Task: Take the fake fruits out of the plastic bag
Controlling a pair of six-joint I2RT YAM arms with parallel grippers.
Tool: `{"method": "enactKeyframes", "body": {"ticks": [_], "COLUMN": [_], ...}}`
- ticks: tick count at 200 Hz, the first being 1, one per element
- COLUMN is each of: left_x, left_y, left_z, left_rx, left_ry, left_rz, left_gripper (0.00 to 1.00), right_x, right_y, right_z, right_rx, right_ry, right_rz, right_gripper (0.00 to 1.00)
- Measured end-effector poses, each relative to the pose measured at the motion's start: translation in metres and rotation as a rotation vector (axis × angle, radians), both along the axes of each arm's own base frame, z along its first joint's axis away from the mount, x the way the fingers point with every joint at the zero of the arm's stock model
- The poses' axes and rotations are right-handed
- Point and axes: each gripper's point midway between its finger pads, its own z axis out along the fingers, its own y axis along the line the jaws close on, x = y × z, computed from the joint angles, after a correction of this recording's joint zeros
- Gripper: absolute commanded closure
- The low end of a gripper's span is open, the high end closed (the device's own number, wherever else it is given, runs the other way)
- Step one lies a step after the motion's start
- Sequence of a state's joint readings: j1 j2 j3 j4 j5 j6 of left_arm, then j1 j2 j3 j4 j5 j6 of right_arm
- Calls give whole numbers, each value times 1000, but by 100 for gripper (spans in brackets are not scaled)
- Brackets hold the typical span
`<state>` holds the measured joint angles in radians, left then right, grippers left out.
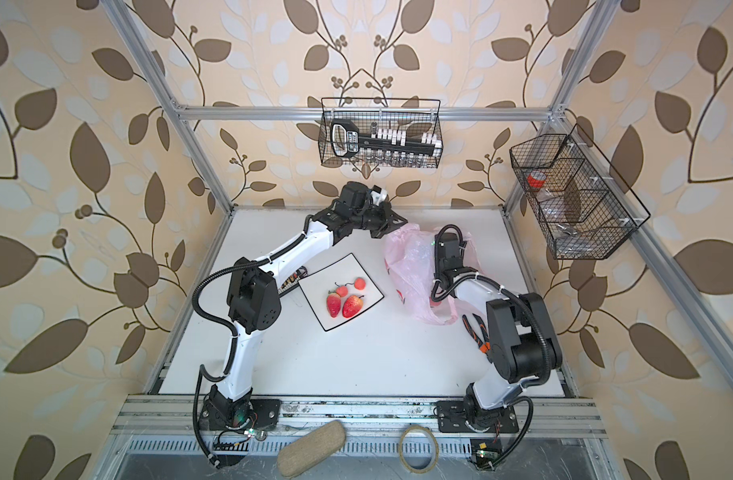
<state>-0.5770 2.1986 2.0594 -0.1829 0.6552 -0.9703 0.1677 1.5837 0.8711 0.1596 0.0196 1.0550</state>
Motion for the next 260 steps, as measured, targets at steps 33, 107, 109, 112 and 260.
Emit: {"method": "enactKeyframes", "body": {"ticks": [33,107,109,112,260], "left_x": [5,63,64,66,-99], "left_y": [5,67,68,71,150], "left_z": [-2,-67,-69,-71,50], "left_rx": [-5,92,99,103,603], "left_ry": [5,75,69,81,-706], "left_rz": [-2,133,132,142,75], "left_gripper": [100,33,31,29,7], "right_x": [-24,-38,-37,-37,-26], "right_y": [-12,-18,-18,-18,-9], "right_z": [7,-26,-27,-28,-21], "right_rx": [-22,-52,-54,-57,-56], "right_ry": [0,91,95,99,109], "right_rz": [-26,-44,-43,-42,6], "right_gripper": [25,25,25,25,25]}}
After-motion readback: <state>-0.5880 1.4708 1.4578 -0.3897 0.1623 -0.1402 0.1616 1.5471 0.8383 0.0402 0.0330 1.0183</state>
